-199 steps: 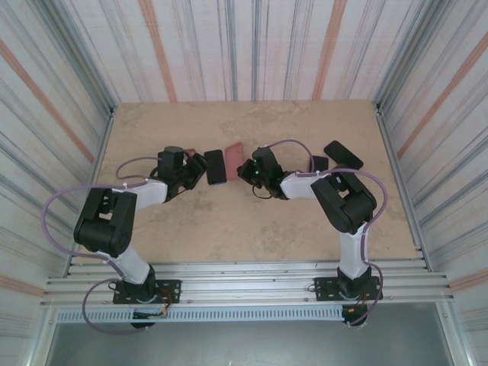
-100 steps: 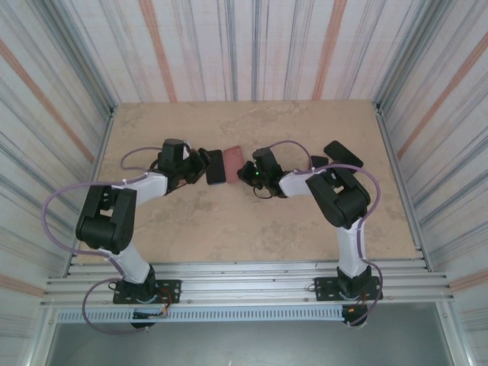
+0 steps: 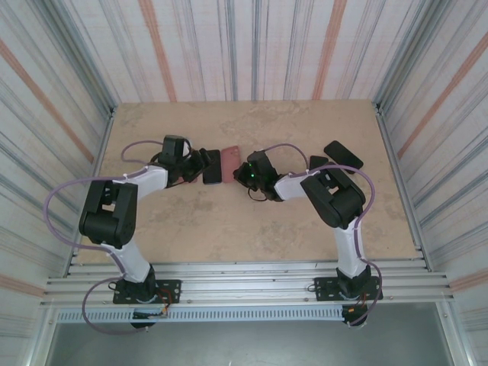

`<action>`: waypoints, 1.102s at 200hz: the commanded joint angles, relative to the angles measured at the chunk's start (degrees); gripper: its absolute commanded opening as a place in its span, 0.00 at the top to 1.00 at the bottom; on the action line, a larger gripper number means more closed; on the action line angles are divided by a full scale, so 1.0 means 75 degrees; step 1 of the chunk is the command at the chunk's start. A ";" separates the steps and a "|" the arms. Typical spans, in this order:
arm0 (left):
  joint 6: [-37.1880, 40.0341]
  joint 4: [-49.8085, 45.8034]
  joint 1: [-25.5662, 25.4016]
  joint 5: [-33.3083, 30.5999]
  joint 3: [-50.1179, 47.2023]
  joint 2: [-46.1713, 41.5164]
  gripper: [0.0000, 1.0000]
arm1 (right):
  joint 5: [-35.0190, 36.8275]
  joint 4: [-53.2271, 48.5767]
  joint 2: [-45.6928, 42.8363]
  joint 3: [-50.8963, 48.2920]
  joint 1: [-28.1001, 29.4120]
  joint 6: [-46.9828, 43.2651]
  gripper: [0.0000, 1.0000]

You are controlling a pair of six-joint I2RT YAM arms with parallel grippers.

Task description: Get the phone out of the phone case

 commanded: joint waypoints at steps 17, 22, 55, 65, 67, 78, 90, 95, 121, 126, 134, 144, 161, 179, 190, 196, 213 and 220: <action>0.0379 -0.0244 0.0056 0.0163 0.0288 0.0049 0.19 | 0.0072 -0.0326 0.0106 0.0130 -0.0021 -0.0171 0.83; 0.0394 -0.0255 0.0056 0.0174 0.0300 0.0039 0.19 | 0.0082 -0.0379 0.0059 0.0124 -0.0040 -0.0213 0.82; 0.0430 -0.0288 0.0068 0.0260 0.0383 -0.0073 0.19 | 0.0083 -0.1055 -0.0205 0.0346 -0.0155 -0.0603 0.73; 0.0471 -0.0317 0.0068 0.0274 0.0392 -0.0151 0.18 | 0.0069 -0.1390 -0.0301 0.0449 -0.0172 -0.0773 0.69; 0.0490 -0.0330 0.0068 0.0274 0.0394 -0.0163 0.18 | 0.0071 -0.1447 -0.0310 0.0462 -0.0169 -0.0797 0.68; 0.0582 -0.0406 0.0068 0.0276 0.0407 -0.0253 0.17 | 0.0082 -0.1676 -0.0400 0.0487 -0.0192 -0.0875 0.63; 0.0658 -0.0489 0.0068 0.0295 0.0421 -0.0353 0.16 | 0.0110 -0.1811 -0.0491 0.0434 -0.0225 -0.0922 0.58; 0.0678 -0.0507 0.0068 0.0318 0.0418 -0.0397 0.16 | 0.0118 -0.1852 -0.0524 0.0435 -0.0242 -0.0990 0.56; 0.0779 -0.0559 0.0068 0.0373 0.0364 -0.0611 0.16 | 0.0116 -0.2340 -0.0683 0.0576 -0.0225 -0.1407 0.51; 0.0801 -0.0578 0.0068 0.0382 0.0359 -0.0657 0.16 | 0.0098 -0.2366 -0.0722 0.0581 -0.0229 -0.1452 0.50; 0.0828 -0.0584 0.0068 0.0411 0.0330 -0.0715 0.16 | 0.0107 -0.2422 -0.0773 0.0589 -0.0221 -0.1548 0.50; 0.0838 -0.0586 0.0068 0.0431 0.0265 -0.0791 0.16 | 0.0087 -0.2548 -0.0799 0.0659 -0.0182 -0.1697 0.49; 0.0849 -0.0596 0.0068 0.0485 0.0188 -0.0917 0.15 | 0.0181 -0.2835 -0.0931 0.0717 -0.0175 -0.1881 0.47; 0.0938 -0.0675 0.0068 0.0546 0.0161 -0.1112 0.14 | 0.0285 -0.3115 -0.1236 0.0634 -0.0284 -0.2113 0.43; 0.1014 -0.0756 0.0068 0.0590 0.0138 -0.1250 0.13 | 0.0424 -0.3582 -0.1494 0.0650 -0.0367 -0.2398 0.40; 0.1054 -0.0768 0.0068 0.0658 0.0113 -0.1322 0.13 | 0.0529 -0.3844 -0.1652 0.0660 -0.0428 -0.2564 0.40; 0.1153 -0.0760 0.0050 0.0930 0.0059 -0.1488 0.11 | 0.1098 -0.4840 -0.2163 0.0643 -0.0560 -0.2988 0.35; 0.1167 -0.0772 0.0028 0.1052 0.0023 -0.1547 0.10 | 0.1361 -0.5184 -0.2399 0.0576 -0.0635 -0.3126 0.33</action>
